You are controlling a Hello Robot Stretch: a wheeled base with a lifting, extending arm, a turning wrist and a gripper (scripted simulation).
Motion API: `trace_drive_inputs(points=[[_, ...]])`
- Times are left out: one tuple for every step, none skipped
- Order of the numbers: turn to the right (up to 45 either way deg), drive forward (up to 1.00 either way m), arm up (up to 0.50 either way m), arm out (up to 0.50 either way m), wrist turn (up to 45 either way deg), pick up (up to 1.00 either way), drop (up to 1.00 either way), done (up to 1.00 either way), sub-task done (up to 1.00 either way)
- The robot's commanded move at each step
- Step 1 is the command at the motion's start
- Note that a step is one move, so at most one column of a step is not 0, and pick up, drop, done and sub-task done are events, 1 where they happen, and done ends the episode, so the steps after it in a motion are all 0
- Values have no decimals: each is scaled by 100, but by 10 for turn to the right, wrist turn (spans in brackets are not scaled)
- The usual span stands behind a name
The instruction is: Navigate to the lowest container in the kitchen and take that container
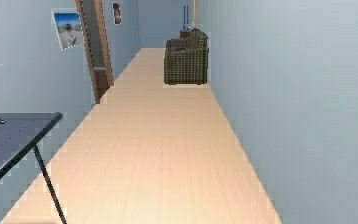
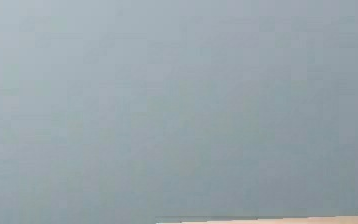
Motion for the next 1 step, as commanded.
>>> trace_drive_inputs(points=[[0,100,0,0,0,0,0,0,0]])
